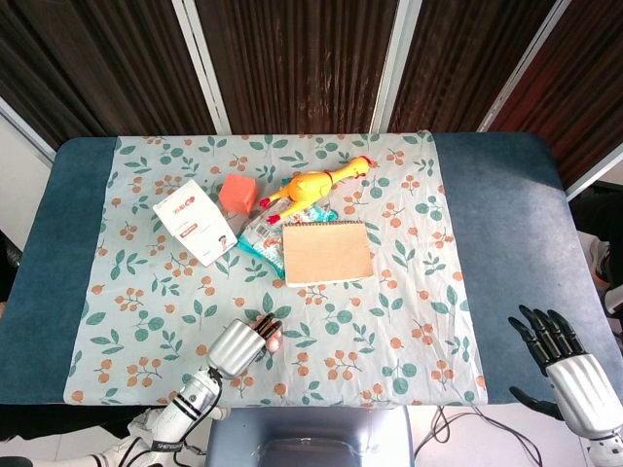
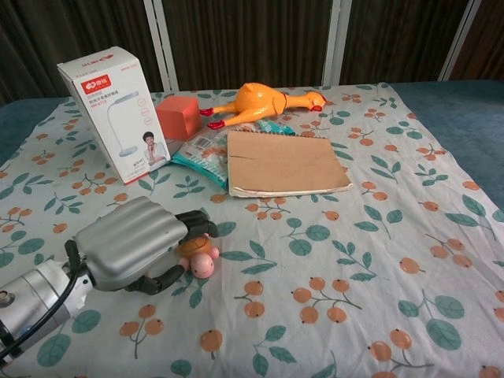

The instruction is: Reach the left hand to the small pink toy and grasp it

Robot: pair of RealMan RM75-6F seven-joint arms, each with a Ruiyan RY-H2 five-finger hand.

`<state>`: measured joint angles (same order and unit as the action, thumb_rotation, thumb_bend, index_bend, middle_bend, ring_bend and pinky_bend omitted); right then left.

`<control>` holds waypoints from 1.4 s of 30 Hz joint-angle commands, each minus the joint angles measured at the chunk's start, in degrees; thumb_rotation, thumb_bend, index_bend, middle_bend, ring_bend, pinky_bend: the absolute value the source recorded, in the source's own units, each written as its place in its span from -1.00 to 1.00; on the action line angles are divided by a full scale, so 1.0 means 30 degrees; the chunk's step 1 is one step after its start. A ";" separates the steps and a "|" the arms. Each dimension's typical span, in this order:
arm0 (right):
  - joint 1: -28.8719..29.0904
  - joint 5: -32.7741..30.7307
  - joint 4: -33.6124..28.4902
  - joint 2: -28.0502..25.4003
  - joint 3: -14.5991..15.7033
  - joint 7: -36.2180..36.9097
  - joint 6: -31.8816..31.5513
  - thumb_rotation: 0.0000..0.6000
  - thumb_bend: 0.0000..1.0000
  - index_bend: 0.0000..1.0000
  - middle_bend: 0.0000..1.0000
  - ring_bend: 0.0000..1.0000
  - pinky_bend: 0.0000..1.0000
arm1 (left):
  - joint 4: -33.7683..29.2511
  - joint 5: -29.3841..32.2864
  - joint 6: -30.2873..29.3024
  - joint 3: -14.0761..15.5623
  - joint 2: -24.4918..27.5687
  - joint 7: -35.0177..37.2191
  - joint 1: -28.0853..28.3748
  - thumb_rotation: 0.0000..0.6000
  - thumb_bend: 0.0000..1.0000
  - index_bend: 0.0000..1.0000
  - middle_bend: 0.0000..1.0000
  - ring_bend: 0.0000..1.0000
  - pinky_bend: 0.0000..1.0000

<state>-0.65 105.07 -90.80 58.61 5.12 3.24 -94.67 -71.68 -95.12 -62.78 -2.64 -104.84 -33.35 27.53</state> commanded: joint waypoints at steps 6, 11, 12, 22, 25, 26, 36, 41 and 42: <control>-0.0093 -0.0002 0.0076 -0.0068 -0.0023 0.0162 -0.0241 1.00 -0.76 -1.00 -1.00 -1.00 -1.00 | 0.1829 -0.0410 -0.0949 0.0181 -0.0760 0.1418 0.0456 1.00 -0.10 0.08 0.02 0.86 1.00; -0.0105 -0.0042 0.0094 -0.0047 -0.0039 0.0146 -0.0237 1.00 -0.76 -1.00 -1.00 -1.00 -1.00 | 0.3207 -0.1033 -0.2117 0.0253 -0.1408 0.2702 0.0745 1.00 -0.05 0.42 0.49 0.94 1.00; -0.0109 -0.0036 0.0095 -0.0051 -0.0035 0.0154 -0.0246 1.00 -0.76 -1.00 -1.00 -1.00 -1.00 | 0.3659 -0.1239 -0.2530 0.0264 -0.1614 0.3014 0.0780 1.00 0.01 0.53 0.62 0.96 1.00; -0.0136 0.0007 0.0113 -0.0085 -0.0015 0.0170 -0.0291 1.00 -0.76 -1.00 -1.00 -1.00 -1.00 | 0.6723 -0.1732 -0.4335 0.0514 -0.2838 0.5672 0.1051 1.00 0.16 0.68 0.81 1.00 1.00; -0.0130 -0.0010 0.0115 -0.0088 -0.0019 0.0186 -0.0273 1.00 -0.76 -1.00 -1.00 -1.00 -1.00 | 0.7218 -0.1732 -0.4523 0.0651 -0.2979 0.6020 0.1065 1.00 0.13 0.56 0.67 1.00 1.00; -0.0128 -0.0003 0.0117 -0.0088 -0.0014 0.0181 -0.0263 1.00 -0.76 -1.00 -1.00 -1.00 -1.00 | 0.7255 -0.1693 -0.4457 0.0696 -0.2942 0.6044 0.1078 1.00 0.11 0.48 0.57 1.00 1.00; -0.0153 0.0032 0.0116 -0.0088 0.0000 0.0190 -0.0306 1.00 -0.77 -1.00 -1.00 -1.00 -1.00 | 0.5150 -0.1046 -0.3165 0.1280 -0.1605 0.4526 0.0951 1.00 -0.04 -0.56 -0.32 0.99 1.00; -0.0204 0.0107 0.0152 -0.0109 0.0010 0.0259 -0.0458 1.00 -0.76 -1.00 -1.00 -1.00 -1.00 | 0.3704 -0.0708 -0.2852 0.1386 -0.0856 0.3341 0.0770 1.00 -0.09 -0.59 -0.37 0.99 1.00; -0.0209 0.0113 0.0164 -0.0111 0.0012 0.0277 -0.0471 1.00 -0.76 -1.00 -1.00 -1.00 -1.00 | 0.3545 -0.0714 -0.2857 0.1403 -0.0803 0.3167 0.0762 1.00 -0.09 -0.58 -0.38 0.99 1.00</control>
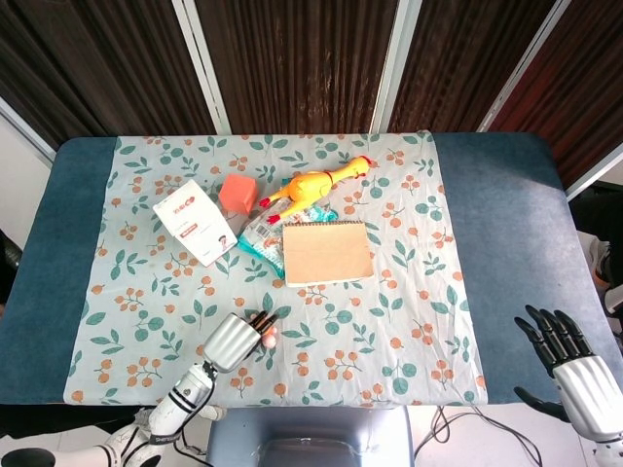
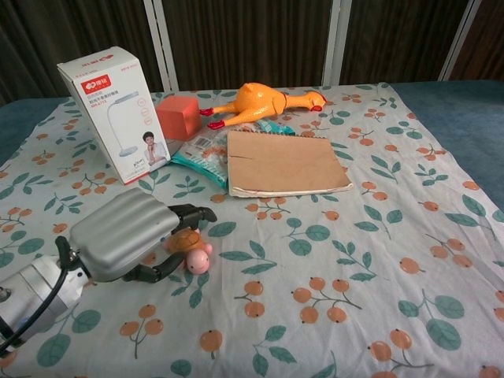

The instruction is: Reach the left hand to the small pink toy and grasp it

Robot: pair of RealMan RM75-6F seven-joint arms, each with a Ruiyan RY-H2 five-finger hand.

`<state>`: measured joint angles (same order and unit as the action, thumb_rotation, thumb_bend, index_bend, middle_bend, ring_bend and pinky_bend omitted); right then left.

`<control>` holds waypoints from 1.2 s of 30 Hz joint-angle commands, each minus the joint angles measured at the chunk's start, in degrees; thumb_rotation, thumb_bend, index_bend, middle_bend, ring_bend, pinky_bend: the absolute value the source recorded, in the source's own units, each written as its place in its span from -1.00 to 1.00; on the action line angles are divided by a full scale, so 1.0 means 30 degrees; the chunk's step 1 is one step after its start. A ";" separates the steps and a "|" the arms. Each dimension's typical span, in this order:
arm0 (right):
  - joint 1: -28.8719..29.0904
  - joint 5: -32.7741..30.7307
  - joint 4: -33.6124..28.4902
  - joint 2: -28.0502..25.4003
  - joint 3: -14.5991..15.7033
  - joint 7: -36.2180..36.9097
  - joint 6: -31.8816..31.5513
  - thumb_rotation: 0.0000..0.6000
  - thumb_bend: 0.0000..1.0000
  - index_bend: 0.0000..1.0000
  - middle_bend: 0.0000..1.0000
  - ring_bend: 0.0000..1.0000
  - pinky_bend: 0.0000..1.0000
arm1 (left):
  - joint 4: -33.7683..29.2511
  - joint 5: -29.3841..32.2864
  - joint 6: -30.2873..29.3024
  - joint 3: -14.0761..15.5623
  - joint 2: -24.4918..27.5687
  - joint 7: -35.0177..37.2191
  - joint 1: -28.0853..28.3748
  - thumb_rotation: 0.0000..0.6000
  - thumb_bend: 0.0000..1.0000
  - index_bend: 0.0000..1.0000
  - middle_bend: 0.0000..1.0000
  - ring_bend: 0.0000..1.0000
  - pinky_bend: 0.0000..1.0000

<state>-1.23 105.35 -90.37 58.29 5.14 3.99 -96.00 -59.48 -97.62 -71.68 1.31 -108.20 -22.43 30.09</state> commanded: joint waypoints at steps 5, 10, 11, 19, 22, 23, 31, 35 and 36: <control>-0.0017 0.0028 0.0024 -0.0044 0.0029 0.0098 -0.0021 1.00 -0.76 -1.00 -1.00 -1.00 -1.00 | -0.0849 0.0282 0.0450 0.0098 0.0403 -0.1265 -0.0034 1.00 -0.09 -0.51 -0.33 1.00 1.00; -0.0071 0.0041 0.0064 -0.0110 0.0007 0.0269 -0.0212 1.00 -0.76 -1.00 -1.00 -1.00 -1.00 | -0.0690 0.0536 0.0811 -0.0011 0.0315 -0.1264 0.0103 1.00 -0.09 -0.31 -0.19 1.00 1.00; -0.0077 0.0007 0.0069 -0.0124 -0.0008 0.0325 -0.0232 1.00 -0.77 -1.00 -1.00 -1.00 -1.00 | -0.0522 0.0529 0.0789 -0.0047 0.0236 -0.1193 0.0147 1.00 -0.09 -0.23 -0.10 1.00 1.00; -0.0069 0.0007 0.0090 -0.0164 0.0001 0.0406 -0.0212 1.00 -0.76 -1.00 -1.00 -1.00 -1.00 | 0.0712 0.0092 -0.0175 -0.0125 -0.0426 0.0077 0.0240 1.00 0.02 0.62 0.95 1.00 1.00; -0.0100 0.0004 0.0079 -0.0179 -0.0004 0.0414 -0.0267 1.00 -0.76 -1.00 -1.00 -1.00 -1.00 | 0.2134 -0.0984 -0.2101 -0.0114 -0.1097 0.1052 0.0355 1.00 0.05 0.72 1.00 1.00 1.00; -0.0098 0.0014 0.0077 -0.0180 0.0003 0.0410 -0.0256 1.00 -0.76 -1.00 -1.00 -1.00 -1.00 | 0.2604 -0.1230 -0.2509 -0.0066 -0.1284 0.1267 0.0381 1.00 0.05 0.72 1.00 1.00 1.00; -0.0094 0.0017 0.0035 -0.0197 -0.0001 0.0387 -0.0226 1.00 -0.76 -1.00 -1.00 -1.00 -1.00 | 0.4885 -0.1587 -0.3564 0.0121 -0.2256 0.2465 0.0392 1.00 0.06 0.73 1.00 1.00 1.00; -0.0080 -0.0006 0.0024 -0.0204 -0.0005 0.0385 -0.0177 1.00 -0.76 -1.00 -1.00 -1.00 -1.00 | 0.4966 -0.1257 -0.2772 0.0270 -0.2167 0.2611 0.0418 1.00 0.03 0.51 0.86 1.00 1.00; -0.0076 -0.0005 0.0025 -0.0204 -0.0004 0.0382 -0.0165 1.00 -0.76 -1.00 -1.00 -1.00 -1.00 | 0.4689 -0.1100 -0.2421 0.0278 -0.2025 0.2466 0.0427 1.00 0.00 0.32 0.71 1.00 1.00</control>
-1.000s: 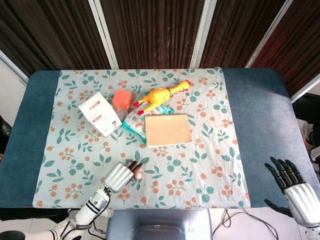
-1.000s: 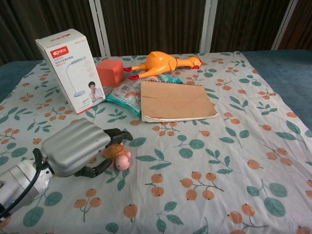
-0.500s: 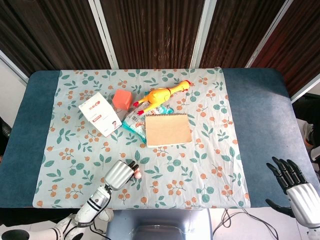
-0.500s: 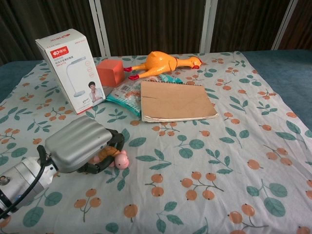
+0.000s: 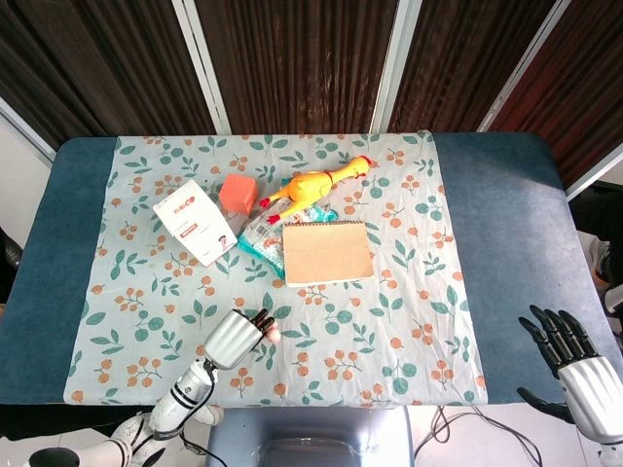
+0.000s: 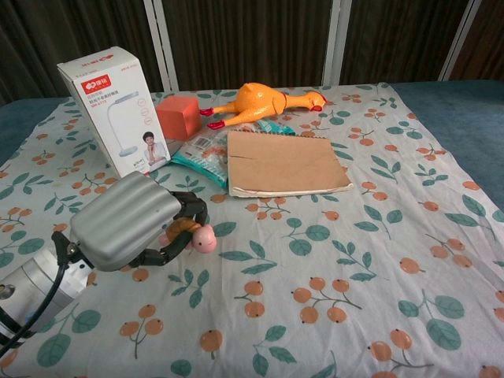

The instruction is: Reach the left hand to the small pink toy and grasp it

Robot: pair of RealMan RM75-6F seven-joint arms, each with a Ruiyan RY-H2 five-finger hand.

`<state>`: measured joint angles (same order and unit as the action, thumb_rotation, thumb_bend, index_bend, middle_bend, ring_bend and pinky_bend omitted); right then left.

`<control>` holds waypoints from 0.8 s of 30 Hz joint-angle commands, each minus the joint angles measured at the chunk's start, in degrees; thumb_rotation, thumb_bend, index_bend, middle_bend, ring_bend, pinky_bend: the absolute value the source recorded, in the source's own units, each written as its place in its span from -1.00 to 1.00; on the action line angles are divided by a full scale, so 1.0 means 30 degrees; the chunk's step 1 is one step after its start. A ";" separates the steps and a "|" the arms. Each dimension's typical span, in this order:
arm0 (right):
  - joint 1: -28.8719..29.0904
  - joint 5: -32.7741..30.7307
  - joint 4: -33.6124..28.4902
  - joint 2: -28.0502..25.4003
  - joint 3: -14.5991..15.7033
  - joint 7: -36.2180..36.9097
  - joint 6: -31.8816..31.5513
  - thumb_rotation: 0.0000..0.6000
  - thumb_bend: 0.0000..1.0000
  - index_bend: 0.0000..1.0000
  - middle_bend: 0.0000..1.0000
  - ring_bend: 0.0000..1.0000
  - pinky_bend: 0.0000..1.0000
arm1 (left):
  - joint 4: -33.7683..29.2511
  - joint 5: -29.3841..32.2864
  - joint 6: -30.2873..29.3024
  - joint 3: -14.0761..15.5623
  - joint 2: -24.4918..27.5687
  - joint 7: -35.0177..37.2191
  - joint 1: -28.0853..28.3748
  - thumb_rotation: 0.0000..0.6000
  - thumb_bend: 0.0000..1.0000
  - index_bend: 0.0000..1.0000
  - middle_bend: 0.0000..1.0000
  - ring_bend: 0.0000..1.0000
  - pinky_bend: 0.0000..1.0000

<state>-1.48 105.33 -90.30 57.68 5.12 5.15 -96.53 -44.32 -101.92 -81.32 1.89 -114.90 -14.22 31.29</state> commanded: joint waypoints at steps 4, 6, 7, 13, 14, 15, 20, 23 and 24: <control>0.0012 0.0033 0.0006 0.0025 -0.0013 0.0000 -0.0014 1.00 -0.76 -1.00 -1.00 -1.00 -1.00 | -0.1958 0.0940 0.1808 0.0015 0.0943 -0.1211 -0.0018 1.00 -0.08 -0.54 -0.12 1.00 1.00; -0.0009 0.0035 0.0013 0.0031 -0.0014 -0.0022 -0.0043 1.00 -0.76 -1.00 -1.00 -1.00 -1.00 | -0.2901 0.1188 0.2194 0.0026 0.1355 -0.1874 -0.0091 1.00 -0.10 -0.81 -0.47 1.00 1.00; -0.0013 0.0052 0.0013 0.0030 -0.0009 -0.0018 -0.0055 1.00 -0.76 -1.00 -1.00 -1.00 -1.00 | -0.3403 0.1243 0.2319 0.0068 0.1575 -0.2215 -0.0125 1.00 -0.11 -0.91 -0.61 1.00 1.00; 0.0012 0.0184 0.0073 -0.0028 0.0064 0.0027 -0.0016 1.00 -0.76 -1.00 -1.00 -1.00 -1.00 | -0.5651 0.1179 0.2175 0.0427 0.2620 -0.3903 -0.0551 1.00 -0.17 -1.00 -0.91 1.00 1.00; 0.0010 0.0177 0.0080 -0.0033 0.0056 0.0027 -0.0027 1.00 -0.76 -1.00 -1.00 -1.00 -1.00 | -0.6303 0.1171 0.2091 0.0532 0.2972 -0.4478 -0.0721 1.00 -0.18 -1.00 -0.92 1.00 1.00; 0.0008 0.0166 0.0083 -0.0036 0.0055 0.0025 -0.0024 1.00 -0.76 -1.00 -1.00 -1.00 -1.00 | -0.6859 0.1131 0.1973 0.0615 0.3293 -0.4919 -0.0854 1.00 -0.19 -1.00 -0.94 1.00 1.00; 0.0002 0.0083 0.0055 -0.0004 0.0039 -0.0096 0.0049 1.00 -0.76 -1.00 -1.00 -1.00 -1.00 | -1.0870 0.0788 0.0410 0.1409 0.6049 -0.7000 -0.2203 1.00 -0.23 -1.00 -0.95 0.78 1.00; 0.0012 -0.0074 -0.0015 0.0069 0.0011 -0.0377 0.0243 1.00 -0.76 -1.00 -1.00 -1.00 -1.00 | -1.3423 0.0625 -0.1217 0.2254 0.8371 -0.7068 -0.3522 1.00 -0.24 -1.00 -0.96 0.20 0.86; 0.0032 -0.0129 -0.0048 0.0091 0.0006 -0.0485 0.0353 1.00 -0.76 -1.00 -1.00 -1.00 -1.00 | -1.4172 0.0781 -0.1649 0.2556 0.9137 -0.6987 -0.4007 1.00 -0.24 -1.00 -0.96 -0.04 0.67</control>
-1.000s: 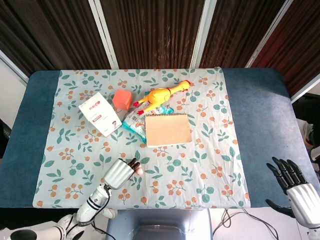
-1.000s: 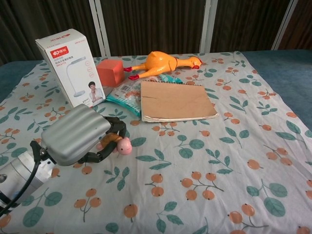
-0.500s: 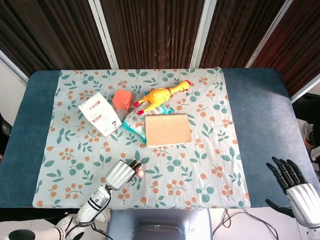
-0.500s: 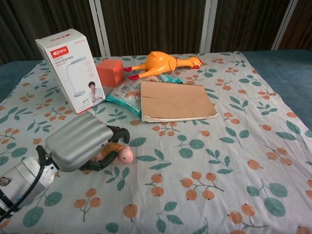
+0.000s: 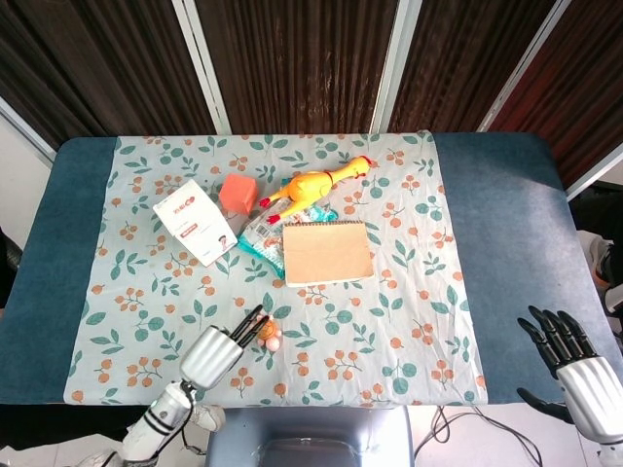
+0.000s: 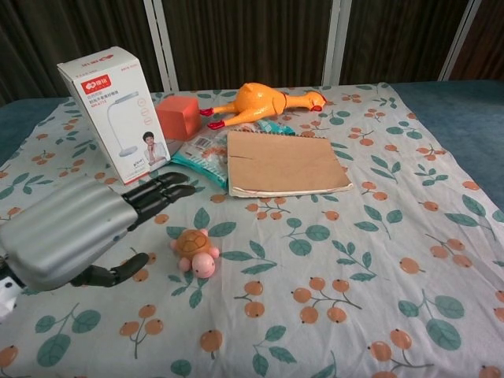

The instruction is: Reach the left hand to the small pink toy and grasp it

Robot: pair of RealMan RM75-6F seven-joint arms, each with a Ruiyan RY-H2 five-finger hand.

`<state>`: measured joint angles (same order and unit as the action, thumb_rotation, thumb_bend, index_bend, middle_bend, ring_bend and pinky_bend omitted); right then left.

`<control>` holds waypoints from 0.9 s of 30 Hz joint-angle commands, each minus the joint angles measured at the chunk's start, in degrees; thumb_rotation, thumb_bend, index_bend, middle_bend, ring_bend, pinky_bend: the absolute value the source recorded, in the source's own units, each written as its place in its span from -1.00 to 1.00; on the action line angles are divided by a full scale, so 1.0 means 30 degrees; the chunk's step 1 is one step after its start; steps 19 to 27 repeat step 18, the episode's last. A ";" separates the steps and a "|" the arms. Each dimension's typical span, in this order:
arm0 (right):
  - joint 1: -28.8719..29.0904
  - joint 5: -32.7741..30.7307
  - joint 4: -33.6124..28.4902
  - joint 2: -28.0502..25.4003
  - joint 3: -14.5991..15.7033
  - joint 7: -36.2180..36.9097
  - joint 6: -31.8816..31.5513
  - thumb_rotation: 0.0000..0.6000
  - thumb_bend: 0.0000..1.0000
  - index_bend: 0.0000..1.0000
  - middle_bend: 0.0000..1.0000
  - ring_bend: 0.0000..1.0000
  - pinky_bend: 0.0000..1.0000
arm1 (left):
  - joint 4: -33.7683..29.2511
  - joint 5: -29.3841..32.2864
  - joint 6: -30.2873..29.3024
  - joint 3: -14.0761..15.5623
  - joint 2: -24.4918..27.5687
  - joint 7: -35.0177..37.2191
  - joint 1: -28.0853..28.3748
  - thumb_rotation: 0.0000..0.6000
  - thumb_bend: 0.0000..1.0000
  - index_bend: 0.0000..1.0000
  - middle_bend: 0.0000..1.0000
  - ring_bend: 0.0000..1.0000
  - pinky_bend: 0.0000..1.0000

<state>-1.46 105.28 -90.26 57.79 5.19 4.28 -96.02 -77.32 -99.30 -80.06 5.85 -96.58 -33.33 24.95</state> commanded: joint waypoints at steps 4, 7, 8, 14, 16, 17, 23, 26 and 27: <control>0.0214 -0.0729 -0.0333 0.0176 -0.0188 -0.0684 0.0899 1.00 -0.76 -1.00 -1.00 -1.00 -1.00 | -0.5269 0.0473 -0.4364 0.2194 0.5981 0.1606 -0.3854 1.00 -0.23 -1.00 -0.96 -0.79 -0.30; 0.0286 -0.1024 -0.0551 0.0454 -0.0330 -0.1472 0.1257 1.00 -0.76 -1.00 -1.00 -1.00 -1.00 | -0.4166 0.0372 -0.6322 0.2497 0.7048 0.5914 -0.5096 1.00 -0.23 -1.00 -0.96 -0.93 -0.62; 0.0300 -0.1068 -0.0597 0.0543 -0.0345 -0.1713 0.1355 1.00 -0.76 -1.00 -1.00 -1.00 -1.00 | -0.3511 0.0320 -0.6842 0.2435 0.7068 0.6944 -0.5389 1.00 -0.23 -1.00 -0.96 -0.94 -0.64; 0.0418 -0.1821 -0.0901 0.0976 -0.0623 -0.2720 0.1985 1.00 -0.76 -1.00 -1.00 -1.00 -1.00 | -0.1277 0.0815 -0.7834 0.1330 0.6836 0.9032 -0.6235 1.00 -0.24 -1.00 -0.97 -0.97 -0.70; 0.0445 -0.1995 -0.0950 0.1108 -0.0695 -0.3077 0.2128 1.00 -0.76 -1.00 -1.00 -1.00 -1.00 | -0.1131 0.0844 -0.7654 0.1130 0.6909 0.8999 -0.6291 1.00 -0.24 -1.00 -0.97 -0.96 -0.70; 0.0462 -0.2011 -0.0967 0.1138 -0.0691 -0.3178 0.2192 1.00 -0.76 -1.00 -1.00 -1.00 -1.00 | -0.1135 0.0855 -0.7527 0.1079 0.6943 0.9003 -0.6307 1.00 -0.25 -1.00 -0.97 -0.97 -0.70; 0.0473 -0.2005 -0.0983 0.1160 -0.0680 -0.3235 0.2230 1.00 -0.76 -1.00 -1.00 -1.00 -1.00 | -0.1185 0.0887 -0.7396 0.1040 0.6971 0.9055 -0.6336 1.00 -0.25 -1.00 -0.97 -0.96 -0.70; 0.0473 -0.2005 -0.0983 0.1160 -0.0680 -0.3235 0.2230 1.00 -0.76 -1.00 -1.00 -1.00 -1.00 | -0.1185 0.0887 -0.7396 0.1040 0.6971 0.9055 -0.6336 1.00 -0.25 -1.00 -0.97 -0.96 -0.70; 0.0473 -0.2005 -0.0983 0.1160 -0.0680 -0.3235 0.2230 1.00 -0.76 -1.00 -1.00 -1.00 -1.00 | -0.1185 0.0887 -0.7396 0.1040 0.6971 0.9055 -0.6336 1.00 -0.25 -1.00 -0.97 -0.96 -0.70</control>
